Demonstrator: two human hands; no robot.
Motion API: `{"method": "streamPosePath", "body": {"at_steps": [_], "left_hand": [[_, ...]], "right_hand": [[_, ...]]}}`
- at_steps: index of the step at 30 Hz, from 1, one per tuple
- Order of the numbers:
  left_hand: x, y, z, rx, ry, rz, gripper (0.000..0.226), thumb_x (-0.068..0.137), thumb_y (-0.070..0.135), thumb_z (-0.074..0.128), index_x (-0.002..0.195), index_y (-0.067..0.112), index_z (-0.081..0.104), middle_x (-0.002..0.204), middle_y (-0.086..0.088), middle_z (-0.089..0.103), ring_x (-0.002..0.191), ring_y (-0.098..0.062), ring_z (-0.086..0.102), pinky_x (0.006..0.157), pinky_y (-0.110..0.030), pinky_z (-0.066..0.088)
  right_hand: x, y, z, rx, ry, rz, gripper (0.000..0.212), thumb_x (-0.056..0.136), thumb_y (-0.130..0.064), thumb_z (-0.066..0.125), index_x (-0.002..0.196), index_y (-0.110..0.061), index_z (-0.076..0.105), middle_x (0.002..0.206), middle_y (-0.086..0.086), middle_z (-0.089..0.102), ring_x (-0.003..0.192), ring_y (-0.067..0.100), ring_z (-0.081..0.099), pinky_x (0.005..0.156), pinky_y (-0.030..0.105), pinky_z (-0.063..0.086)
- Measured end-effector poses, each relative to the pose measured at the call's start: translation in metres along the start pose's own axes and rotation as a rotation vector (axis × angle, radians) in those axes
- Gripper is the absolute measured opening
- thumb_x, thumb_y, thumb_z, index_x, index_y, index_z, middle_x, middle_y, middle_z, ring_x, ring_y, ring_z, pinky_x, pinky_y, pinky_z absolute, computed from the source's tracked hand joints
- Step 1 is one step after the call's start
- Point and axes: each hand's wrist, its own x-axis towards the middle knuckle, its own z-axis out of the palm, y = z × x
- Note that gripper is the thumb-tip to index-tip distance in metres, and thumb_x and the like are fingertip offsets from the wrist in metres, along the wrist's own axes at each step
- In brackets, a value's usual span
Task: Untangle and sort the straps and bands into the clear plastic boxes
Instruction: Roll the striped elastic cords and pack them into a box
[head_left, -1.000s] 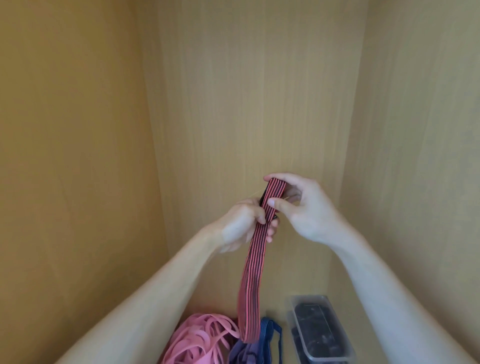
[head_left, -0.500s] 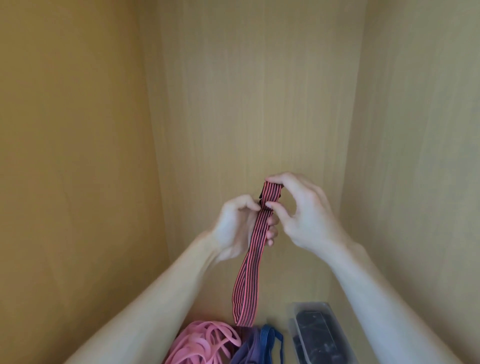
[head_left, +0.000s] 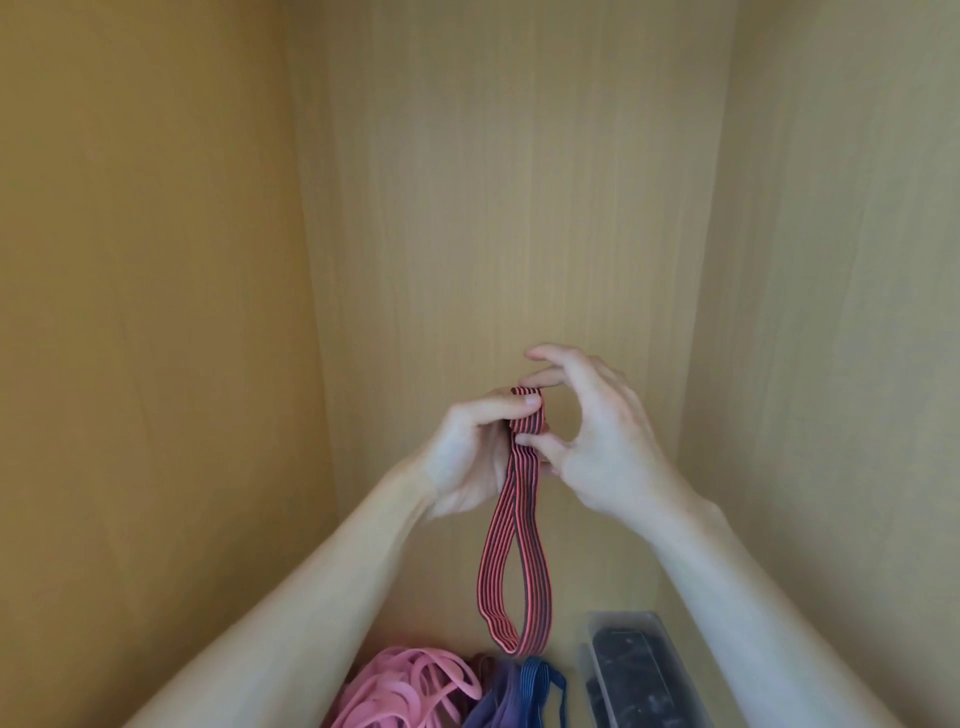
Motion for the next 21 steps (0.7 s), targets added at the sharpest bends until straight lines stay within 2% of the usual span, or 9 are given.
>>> {"method": "streamPosePath", "body": {"at_steps": [3,5,8,11,13,15,17,18,21], "left_hand": [[-0.002,0.004,-0.001,-0.078,-0.015,0.024,0.032,0.079,0.006,0.057,0.111,0.005,0.049,0.087,-0.015,0.048,0.073,-0.026,0.05,0.059,-0.033,0.055],[-0.004,0.005,-0.004,-0.104,0.008,0.044,0.049,0.077,0.0,0.055,0.126,0.0,0.048,0.094,-0.021,0.056,0.081,-0.031,0.058,0.064,-0.036,0.058],[-0.002,0.003,-0.006,-0.126,0.013,0.06,0.069,0.076,-0.008,0.054,0.142,-0.003,0.035,0.102,-0.028,0.063,0.097,-0.039,0.065,0.081,-0.05,0.061],[0.0,0.001,-0.003,-0.118,-0.03,0.047,0.068,0.079,-0.011,0.051,0.143,-0.001,0.031,0.105,-0.029,0.067,0.108,-0.048,0.065,0.1,-0.06,0.049],[0.002,0.001,-0.002,-0.056,-0.062,0.026,0.062,0.082,-0.009,0.051,0.142,-0.004,0.034,0.118,-0.035,0.063,0.119,-0.05,0.06,0.102,-0.06,0.047],[0.003,0.0,-0.002,0.029,-0.074,0.006,0.06,0.084,-0.006,0.051,0.142,-0.01,0.036,0.134,-0.038,0.053,0.126,-0.05,0.054,0.101,-0.056,0.049],[0.004,-0.002,-0.002,0.101,-0.099,-0.016,0.057,0.086,-0.004,0.053,0.141,-0.011,0.039,0.139,-0.038,0.049,0.129,-0.047,0.053,0.102,-0.053,0.049],[0.004,-0.003,-0.001,0.124,-0.111,-0.03,0.055,0.087,-0.004,0.053,0.14,-0.011,0.04,0.136,-0.037,0.052,0.127,-0.046,0.055,0.102,-0.051,0.05],[0.003,-0.005,0.001,0.161,-0.125,-0.067,0.049,0.088,-0.004,0.054,0.136,-0.006,0.043,0.119,-0.029,0.063,0.111,-0.041,0.066,0.099,-0.049,0.054]], "right_hand": [[0.0,-0.002,-0.003,0.057,-0.081,0.021,0.08,0.075,-0.022,0.085,0.142,-0.038,0.043,0.12,-0.023,0.063,0.126,0.013,0.05,0.11,0.034,0.036],[0.0,0.0,-0.006,0.155,-0.146,0.027,0.079,0.08,-0.022,0.079,0.145,-0.041,0.038,0.123,-0.024,0.063,0.129,0.013,0.05,0.11,0.036,0.038],[0.0,-0.001,-0.013,0.349,-0.129,0.085,0.06,0.09,-0.014,0.068,0.143,-0.03,0.046,0.119,-0.014,0.066,0.124,0.011,0.055,0.098,0.029,0.051],[0.002,0.003,-0.012,0.24,0.031,0.169,0.041,0.093,-0.014,0.067,0.132,-0.022,0.058,0.121,-0.009,0.062,0.123,0.007,0.053,0.102,0.02,0.042],[0.005,0.006,-0.011,0.23,0.05,0.311,0.04,0.094,-0.024,0.068,0.132,-0.019,0.058,0.127,-0.007,0.058,0.122,0.006,0.053,0.105,0.025,0.041],[0.008,0.005,-0.014,0.38,-0.014,0.469,0.042,0.096,-0.031,0.065,0.134,-0.015,0.057,0.129,-0.003,0.059,0.116,0.003,0.057,0.093,0.016,0.047],[0.009,0.003,-0.017,0.615,-0.099,0.568,0.033,0.099,-0.027,0.061,0.127,-0.009,0.059,0.117,0.001,0.065,0.093,-0.01,0.065,0.07,0.004,0.046],[0.009,0.004,-0.017,0.675,-0.124,0.574,0.028,0.099,-0.025,0.06,0.12,-0.007,0.063,0.107,0.001,0.068,0.08,-0.011,0.065,0.065,0.004,0.045],[0.006,0.01,-0.016,0.688,-0.136,0.54,0.018,0.097,-0.02,0.063,0.106,-0.005,0.068,0.086,-0.002,0.073,0.077,0.002,0.067,0.073,0.014,0.048]]}}
